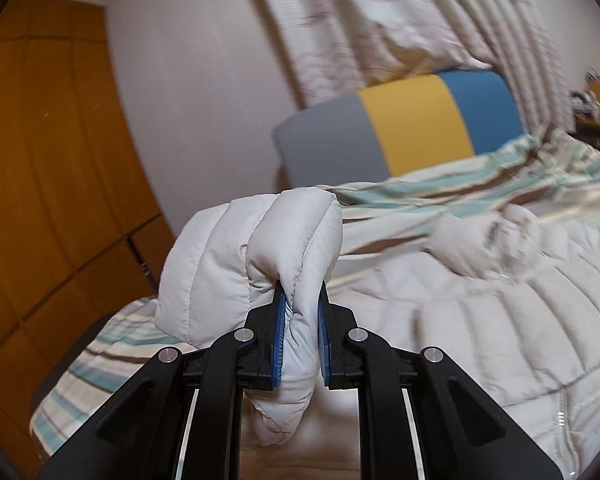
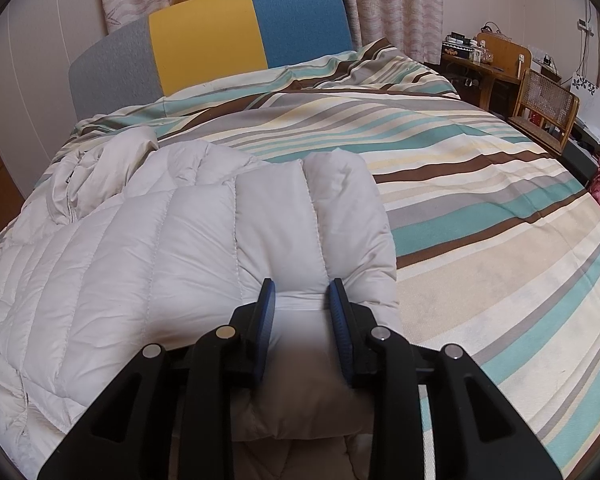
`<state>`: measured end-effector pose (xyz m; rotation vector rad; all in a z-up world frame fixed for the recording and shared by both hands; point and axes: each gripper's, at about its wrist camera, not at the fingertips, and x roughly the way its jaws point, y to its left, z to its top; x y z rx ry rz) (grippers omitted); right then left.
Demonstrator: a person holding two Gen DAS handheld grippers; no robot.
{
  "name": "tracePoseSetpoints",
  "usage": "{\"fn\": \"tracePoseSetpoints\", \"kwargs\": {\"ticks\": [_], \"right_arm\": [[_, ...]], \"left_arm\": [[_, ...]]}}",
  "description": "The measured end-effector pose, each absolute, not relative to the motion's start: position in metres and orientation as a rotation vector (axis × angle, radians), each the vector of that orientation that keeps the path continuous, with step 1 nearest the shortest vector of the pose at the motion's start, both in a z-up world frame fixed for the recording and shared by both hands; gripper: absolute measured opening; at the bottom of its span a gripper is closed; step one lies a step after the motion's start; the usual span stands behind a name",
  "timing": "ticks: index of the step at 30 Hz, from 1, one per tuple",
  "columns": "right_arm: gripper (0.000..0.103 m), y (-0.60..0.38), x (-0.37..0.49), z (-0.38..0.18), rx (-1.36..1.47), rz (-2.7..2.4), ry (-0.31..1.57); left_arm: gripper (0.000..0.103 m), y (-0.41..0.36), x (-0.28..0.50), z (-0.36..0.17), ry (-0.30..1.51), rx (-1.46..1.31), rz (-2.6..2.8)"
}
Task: Fold large clothes
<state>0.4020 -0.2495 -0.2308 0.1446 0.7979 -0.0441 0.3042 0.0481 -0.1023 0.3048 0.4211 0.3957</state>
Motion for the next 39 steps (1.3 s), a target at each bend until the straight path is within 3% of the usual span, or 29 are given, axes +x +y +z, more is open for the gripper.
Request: {"fn": "tracePoseSetpoints", "kwargs": {"ticks": [12, 28, 29, 30, 32, 37, 39], "right_arm": [[0.028, -0.249, 0.402, -0.231, 0.146, -0.044, 0.798], [0.029, -0.249, 0.402, -0.231, 0.148, -0.042, 0.797], [0.029, -0.249, 0.402, -0.231, 0.147, -0.042, 0.797], [0.029, -0.249, 0.402, -0.231, 0.148, -0.042, 0.797], [0.029, -0.249, 0.402, -0.231, 0.149, -0.041, 0.798], [0.029, -0.249, 0.402, -0.231, 0.148, -0.042, 0.797], [0.029, -0.249, 0.402, -0.231, 0.148, -0.041, 0.798]], "left_arm": [[0.014, -0.049, 0.322, -0.14, 0.465, 0.508, 0.221], [0.017, -0.107, 0.323, -0.189, 0.561, 0.748, 0.033], [0.021, -0.112, 0.321, -0.193, 0.561, 0.77, 0.023], [0.034, -0.115, 0.319, -0.195, 0.56, 0.787, 0.015], [0.044, -0.12, 0.315, -0.198, 0.544, 0.815, 0.011], [0.044, -0.122, 0.308, -0.193, 0.544, 0.783, -0.04], [0.057, -0.126, 0.302, -0.191, 0.529, 0.786, -0.073]]}}
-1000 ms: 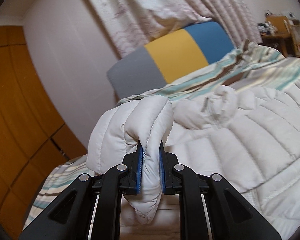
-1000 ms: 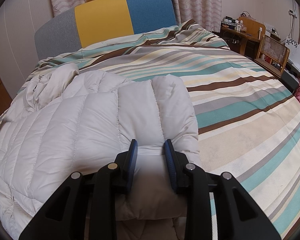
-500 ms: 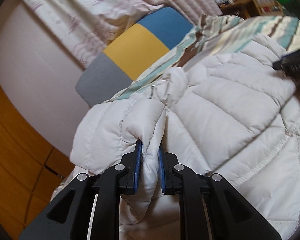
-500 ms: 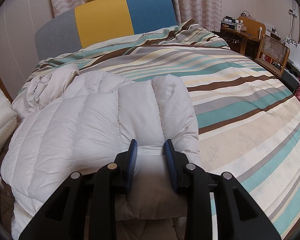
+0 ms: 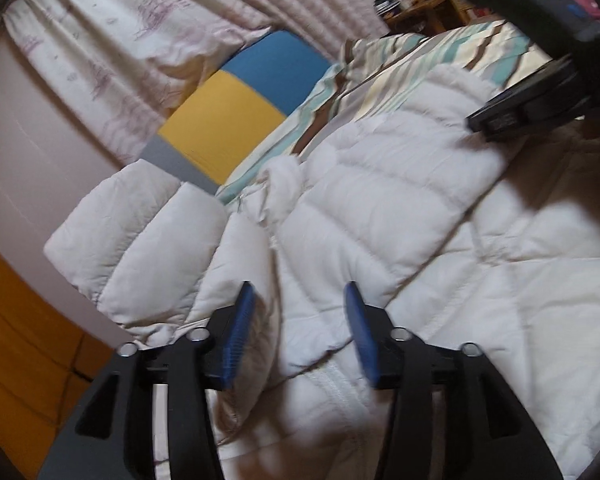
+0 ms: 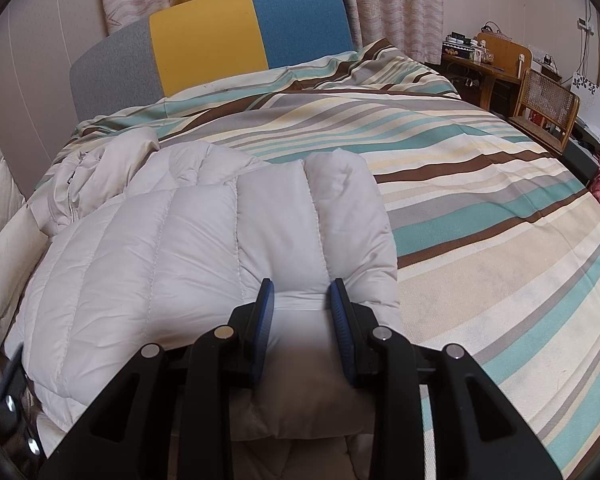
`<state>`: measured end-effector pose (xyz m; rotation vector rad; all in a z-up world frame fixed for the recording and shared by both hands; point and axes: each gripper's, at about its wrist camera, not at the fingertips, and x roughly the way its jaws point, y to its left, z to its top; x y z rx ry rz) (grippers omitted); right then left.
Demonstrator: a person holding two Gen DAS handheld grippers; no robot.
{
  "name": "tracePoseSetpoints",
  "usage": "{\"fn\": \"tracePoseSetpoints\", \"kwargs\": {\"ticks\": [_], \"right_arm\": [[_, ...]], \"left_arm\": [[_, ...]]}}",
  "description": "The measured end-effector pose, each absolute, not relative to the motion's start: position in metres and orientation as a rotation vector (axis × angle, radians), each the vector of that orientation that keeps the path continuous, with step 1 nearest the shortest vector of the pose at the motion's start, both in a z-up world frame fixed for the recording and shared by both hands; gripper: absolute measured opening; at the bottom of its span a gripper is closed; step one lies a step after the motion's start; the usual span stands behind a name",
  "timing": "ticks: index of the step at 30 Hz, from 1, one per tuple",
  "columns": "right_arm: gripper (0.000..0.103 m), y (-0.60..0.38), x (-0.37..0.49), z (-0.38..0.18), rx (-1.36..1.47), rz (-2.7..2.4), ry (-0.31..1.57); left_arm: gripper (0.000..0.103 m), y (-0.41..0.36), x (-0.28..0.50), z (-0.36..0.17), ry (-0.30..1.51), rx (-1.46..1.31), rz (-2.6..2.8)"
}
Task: Fold large clothes
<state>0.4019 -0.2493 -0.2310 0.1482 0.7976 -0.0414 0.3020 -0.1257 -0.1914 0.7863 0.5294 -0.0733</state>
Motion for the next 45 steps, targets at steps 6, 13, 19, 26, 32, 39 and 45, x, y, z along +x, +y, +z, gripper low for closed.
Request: {"fn": "tracePoseSetpoints", "kwargs": {"ticks": [6, 13, 19, 26, 32, 39, 45], "right_arm": [[0.029, -0.249, 0.402, -0.231, 0.15, -0.039, 0.798], [0.032, -0.25, 0.402, -0.23, 0.159, -0.028, 0.797], [0.042, -0.256, 0.398, -0.226, 0.2, 0.016, 0.783], [0.052, -0.26, 0.376, -0.182, 0.295, 0.094, 0.689], [0.054, -0.19, 0.367, -0.158, 0.138, 0.256, 0.752], [0.011, -0.171, 0.399, -0.184, 0.255, 0.307, 0.858], [0.014, -0.182, 0.43, -0.187, 0.232, 0.246, 0.848]], "left_arm": [[0.064, -0.124, 0.281, -0.175, 0.512, 0.701, -0.151], [0.076, -0.101, 0.243, -0.15, 0.467, 0.529, -0.178], [0.082, -0.037, 0.24, -0.127, 0.466, 0.253, -0.07], [0.084, 0.051, 0.269, -0.13, 0.556, 0.03, 0.221], [0.077, 0.083, 0.297, -0.144, 0.651, -0.079, 0.283], [0.077, 0.069, 0.303, -0.144, 0.648, -0.025, 0.263], [0.077, 0.071, 0.32, -0.151, 0.695, -0.016, 0.268]]}}
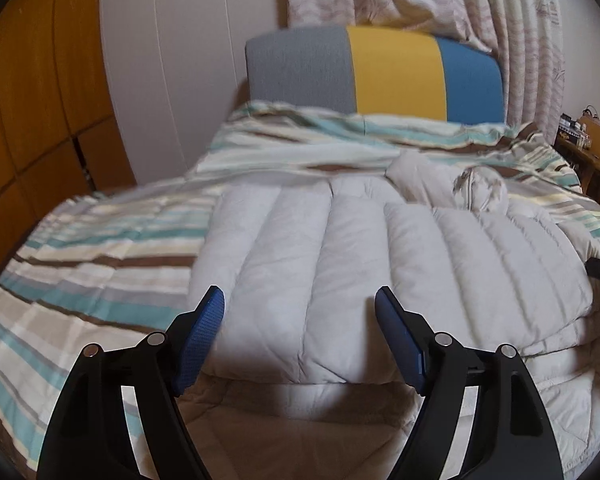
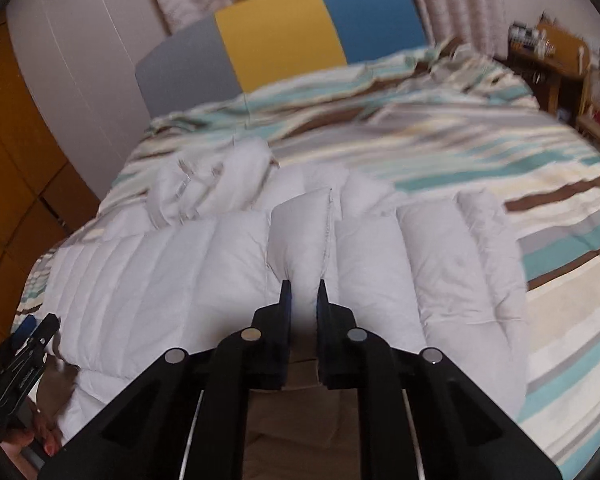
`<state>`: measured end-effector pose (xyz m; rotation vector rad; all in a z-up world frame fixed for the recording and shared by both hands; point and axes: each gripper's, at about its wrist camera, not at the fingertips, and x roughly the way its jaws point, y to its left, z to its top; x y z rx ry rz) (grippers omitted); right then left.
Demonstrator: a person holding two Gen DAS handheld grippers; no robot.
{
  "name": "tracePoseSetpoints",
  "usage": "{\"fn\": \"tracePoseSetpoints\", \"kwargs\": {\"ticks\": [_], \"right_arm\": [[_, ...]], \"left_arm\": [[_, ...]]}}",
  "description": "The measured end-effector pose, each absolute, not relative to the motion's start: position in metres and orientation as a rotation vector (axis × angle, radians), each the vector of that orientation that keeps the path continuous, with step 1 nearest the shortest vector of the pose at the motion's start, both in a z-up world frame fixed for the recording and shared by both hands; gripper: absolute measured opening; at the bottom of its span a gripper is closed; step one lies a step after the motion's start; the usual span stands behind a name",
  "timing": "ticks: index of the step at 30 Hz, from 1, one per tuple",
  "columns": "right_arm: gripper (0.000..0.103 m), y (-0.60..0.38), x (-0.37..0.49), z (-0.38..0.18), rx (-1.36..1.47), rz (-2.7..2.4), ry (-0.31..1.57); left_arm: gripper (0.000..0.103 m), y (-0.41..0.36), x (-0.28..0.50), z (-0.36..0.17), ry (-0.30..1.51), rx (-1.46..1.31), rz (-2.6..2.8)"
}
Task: Fold large clothes
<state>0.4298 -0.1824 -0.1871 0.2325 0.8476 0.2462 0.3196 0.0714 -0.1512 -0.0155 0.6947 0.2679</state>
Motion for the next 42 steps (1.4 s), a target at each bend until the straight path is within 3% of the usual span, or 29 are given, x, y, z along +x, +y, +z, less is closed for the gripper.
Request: {"fn": "tracePoseSetpoints", "kwargs": {"ticks": [3, 4, 8, 11, 17, 20, 28, 34, 38, 42], "right_arm": [[0.039, -0.191, 0.426, -0.182, 0.253, 0.247, 0.847], [0.041, -0.195, 0.421, -0.175, 0.265, 0.242, 0.809], [0.041, -0.174, 0.401, -0.137, 0.179, 0.294, 0.629], [0.038, -0.136, 0.41, -0.137, 0.095, 0.393, 0.657], [0.037, -0.112, 0.447, -0.186, 0.0, 0.319, 0.781], [0.037, -0.131, 0.456, -0.218, 0.082, 0.324, 0.817], [0.037, -0.127, 0.455, -0.23, 0.04, 0.295, 0.797], [0.037, -0.123, 0.456, -0.231, 0.018, 0.282, 0.788], [0.038, -0.121, 0.456, -0.23, 0.007, 0.275, 0.785], [0.039, -0.12, 0.454, -0.229, 0.005, 0.273, 0.78]], "left_arm": [[0.077, 0.073, 0.322, -0.156, 0.739, -0.027, 0.262], [0.077, 0.072, 0.319, -0.153, 0.729, -0.029, 0.256], [0.077, 0.065, 0.321, -0.138, 0.688, 0.004, 0.25], [0.077, 0.061, 0.341, -0.135, 0.69, 0.039, 0.247], [0.077, 0.068, 0.39, -0.158, 0.779, 0.137, 0.259], [0.085, 0.083, 0.402, -0.178, 0.812, 0.063, 0.234], [0.087, 0.105, 0.411, -0.2, 0.854, -0.072, 0.166], [0.089, 0.097, 0.396, -0.178, 0.86, -0.065, 0.251], [0.089, 0.082, 0.367, -0.142, 0.758, -0.135, 0.308], [0.089, 0.055, 0.383, -0.138, 0.752, -0.039, 0.309]]}}
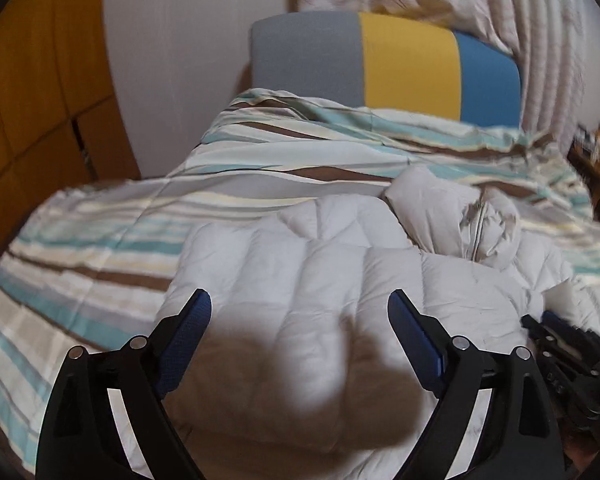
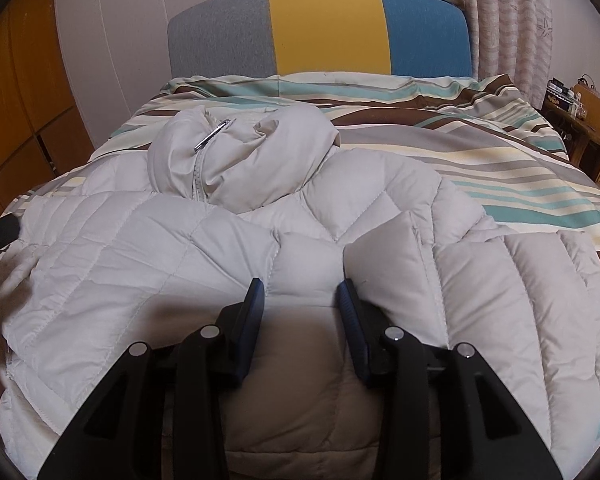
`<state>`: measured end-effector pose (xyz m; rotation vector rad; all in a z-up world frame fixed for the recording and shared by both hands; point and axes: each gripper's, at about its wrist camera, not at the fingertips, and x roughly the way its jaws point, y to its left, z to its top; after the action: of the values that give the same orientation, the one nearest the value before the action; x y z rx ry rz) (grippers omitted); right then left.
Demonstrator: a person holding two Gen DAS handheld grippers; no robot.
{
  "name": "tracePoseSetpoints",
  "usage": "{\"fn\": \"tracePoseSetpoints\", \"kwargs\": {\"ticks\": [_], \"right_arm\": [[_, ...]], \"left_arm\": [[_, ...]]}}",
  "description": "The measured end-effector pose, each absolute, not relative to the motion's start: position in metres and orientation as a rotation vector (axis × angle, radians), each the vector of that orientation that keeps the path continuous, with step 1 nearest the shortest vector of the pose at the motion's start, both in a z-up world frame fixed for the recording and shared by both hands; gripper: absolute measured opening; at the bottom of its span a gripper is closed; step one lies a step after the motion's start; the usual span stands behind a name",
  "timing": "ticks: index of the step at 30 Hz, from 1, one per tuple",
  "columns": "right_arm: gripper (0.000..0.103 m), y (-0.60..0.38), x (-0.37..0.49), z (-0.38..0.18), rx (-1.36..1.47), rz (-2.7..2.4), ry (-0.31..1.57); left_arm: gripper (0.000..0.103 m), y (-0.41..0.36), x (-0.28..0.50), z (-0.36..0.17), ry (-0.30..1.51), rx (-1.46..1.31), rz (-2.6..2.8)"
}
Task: Fold large clothes
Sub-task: 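Grasp the white jacket hem with both tools and lift it toward the hood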
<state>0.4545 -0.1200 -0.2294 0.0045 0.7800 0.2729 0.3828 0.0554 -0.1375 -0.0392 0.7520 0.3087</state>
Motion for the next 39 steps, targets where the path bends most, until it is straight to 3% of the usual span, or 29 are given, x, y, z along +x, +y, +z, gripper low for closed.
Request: {"fn": "tracePoseSetpoints", "kwargs": {"ticks": [5, 9, 24, 26, 28, 30, 39], "right_arm": [[0.039, -0.121, 0.455, -0.23, 0.01, 0.276, 0.779], [0.039, -0.119, 0.454, -0.23, 0.004, 0.274, 0.775], [0.039, -0.111, 0.472, -0.234, -0.006, 0.28, 0.78], [0.042, -0.115, 0.473, -0.231, 0.014, 0.302, 0.801], [0.058, -0.124, 0.467, -0.218, 0.034, 0.335, 0.828], [0.066, -0.136, 0.449, -0.198, 0.054, 0.342, 0.807], [0.066, -0.228, 0.339, -0.162, 0.166, 0.352, 0.83]], "left_arm": [[0.087, 0.093, 0.412, -0.172, 0.861, -0.046, 0.444], [0.091, 0.11, 0.414, -0.193, 0.866, -0.033, 0.397], [0.093, 0.12, 0.432, -0.201, 0.88, -0.092, 0.362], [0.095, 0.12, 0.426, -0.193, 0.889, -0.091, 0.359], [0.096, 0.119, 0.415, -0.183, 0.893, -0.073, 0.345], [0.096, 0.118, 0.394, -0.166, 0.869, -0.054, 0.32], [0.096, 0.131, 0.275, -0.149, 0.852, -0.072, 0.234]]}}
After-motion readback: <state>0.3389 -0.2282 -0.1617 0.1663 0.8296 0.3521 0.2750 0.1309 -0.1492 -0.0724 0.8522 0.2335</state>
